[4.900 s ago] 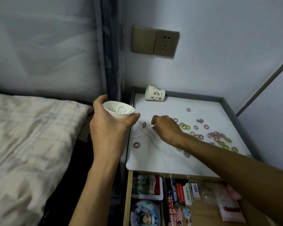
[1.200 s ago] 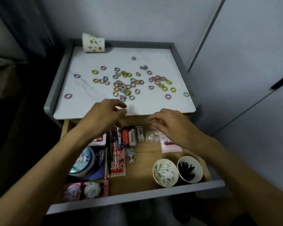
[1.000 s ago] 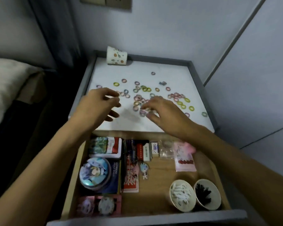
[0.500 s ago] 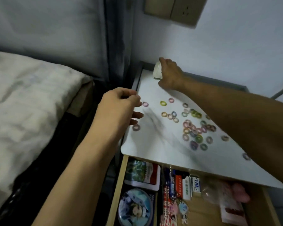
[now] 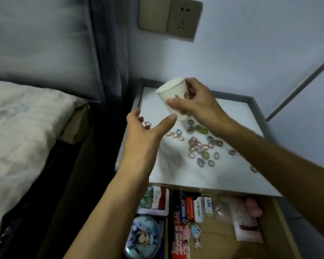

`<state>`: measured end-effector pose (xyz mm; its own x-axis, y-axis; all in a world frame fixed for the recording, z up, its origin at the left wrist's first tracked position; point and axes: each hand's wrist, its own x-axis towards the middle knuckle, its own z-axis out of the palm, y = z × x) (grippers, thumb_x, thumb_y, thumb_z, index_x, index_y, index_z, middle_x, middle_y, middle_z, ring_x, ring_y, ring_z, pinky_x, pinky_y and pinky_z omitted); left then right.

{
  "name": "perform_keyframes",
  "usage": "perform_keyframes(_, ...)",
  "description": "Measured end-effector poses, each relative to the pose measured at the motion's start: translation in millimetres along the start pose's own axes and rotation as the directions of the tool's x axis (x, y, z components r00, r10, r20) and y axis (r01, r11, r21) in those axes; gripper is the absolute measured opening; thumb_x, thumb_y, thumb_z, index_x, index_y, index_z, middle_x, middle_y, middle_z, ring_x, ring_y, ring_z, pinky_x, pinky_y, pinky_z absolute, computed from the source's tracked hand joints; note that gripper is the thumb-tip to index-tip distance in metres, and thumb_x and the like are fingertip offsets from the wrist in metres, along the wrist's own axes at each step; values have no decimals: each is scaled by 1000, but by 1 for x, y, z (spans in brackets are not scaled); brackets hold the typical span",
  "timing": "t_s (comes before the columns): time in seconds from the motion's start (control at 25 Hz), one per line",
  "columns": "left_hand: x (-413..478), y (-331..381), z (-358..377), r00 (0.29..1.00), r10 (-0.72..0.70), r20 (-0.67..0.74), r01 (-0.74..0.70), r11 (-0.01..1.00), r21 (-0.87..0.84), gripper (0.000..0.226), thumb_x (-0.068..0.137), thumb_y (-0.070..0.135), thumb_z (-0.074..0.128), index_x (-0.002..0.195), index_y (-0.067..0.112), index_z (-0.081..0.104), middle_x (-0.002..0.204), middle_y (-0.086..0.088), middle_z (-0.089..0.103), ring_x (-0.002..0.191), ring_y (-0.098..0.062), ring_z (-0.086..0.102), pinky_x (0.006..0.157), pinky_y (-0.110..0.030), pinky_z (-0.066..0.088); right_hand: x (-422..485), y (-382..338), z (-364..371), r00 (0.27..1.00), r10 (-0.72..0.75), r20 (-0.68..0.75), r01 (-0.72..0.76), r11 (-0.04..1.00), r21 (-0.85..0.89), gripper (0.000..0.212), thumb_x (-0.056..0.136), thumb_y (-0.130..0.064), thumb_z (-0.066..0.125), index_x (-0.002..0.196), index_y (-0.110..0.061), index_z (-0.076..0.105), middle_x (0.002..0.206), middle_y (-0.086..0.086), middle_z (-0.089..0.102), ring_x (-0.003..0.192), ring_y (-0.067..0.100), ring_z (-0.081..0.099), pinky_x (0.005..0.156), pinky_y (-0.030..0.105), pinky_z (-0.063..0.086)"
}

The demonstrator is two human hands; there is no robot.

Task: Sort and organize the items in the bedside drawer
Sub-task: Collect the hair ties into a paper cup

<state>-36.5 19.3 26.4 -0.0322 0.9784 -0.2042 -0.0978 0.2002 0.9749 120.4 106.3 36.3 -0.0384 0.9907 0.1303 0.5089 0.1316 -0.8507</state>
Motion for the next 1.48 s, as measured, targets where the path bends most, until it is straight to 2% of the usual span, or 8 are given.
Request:
perform_keyframes(0.12,-13,-12,34,986,-38,162,49,996,-70,111,55,52,88,148,33,31,134,6,55,117,-10,57,102,-32,44,-105,3,-18,999,6,43,-15,977,211,45,82,-15,75,123,-17,57,111,-4,69,102,9,67,86,27,57)
perform_keyframes(0.24,-26,-26,65,979,-43,200,55,997,-51,98,49,48,88,136,33,47,121,3,66,107,-15,66,97,-36,52,-149,25,-33,995,77,69,-90,970,224,40,87,-15,71,125,-16,60,115,-7,69,108,5,65,91,23,53)
perform_keyframes(0.4,-30,-38,82,991,-62,122,61,998,16,94,50,42,91,133,33,47,117,6,65,100,-14,67,86,-35,56,-144,89,-89,965,186,-183,-224,951,-212,37,92,-31,65,126,-19,62,124,-3,58,108,13,59,96,36,51)
perform_keyframes(0.56,-28,-41,93,985,-53,163,27,986,162,86,57,42,88,131,37,44,108,15,58,96,-12,64,76,-33,58,-141,148,-135,810,391,-437,-586,568,-578,50,94,-50,55,124,-9,57,119,14,53,103,33,57,82,38,43)
perform_keyframes(0.64,-28,-44,98,982,-57,182,19,978,205,84,58,44,87,130,38,44,106,18,56,94,-10,62,73,-30,56,-141,164,-132,790,431,-436,-612,528,-588,56,94,-56,50,115,-5,59,114,18,57,96,34,57,75,36,41)
perform_keyframes(0.96,-27,-51,101,967,-77,241,16,969,245,85,61,42,86,133,40,43,112,14,57,95,-11,62,65,-21,50,-119,169,-116,887,322,-331,-430,837,-339,17,92,-29,66,100,-18,56,100,12,54,66,13,58,53,12,37)
perform_keyframes(1.2,-26,-54,103,963,-58,265,-16,964,267,82,63,40,86,133,40,42,105,19,55,90,-6,61,62,-17,47,-108,170,-116,902,251,-351,-387,831,-399,8,89,-7,65,81,-9,67,75,8,68,61,22,67,68,37,57)
perform_keyframes(1.48,-26,-61,97,956,71,286,-204,859,470,90,61,41,87,135,39,35,117,11,57,99,-12,58,74,-24,52,-110,138,-125,894,209,-395,-353,873,-337,7,84,-4,71,88,-9,74,80,0,69,67,7,64,53,2,43)
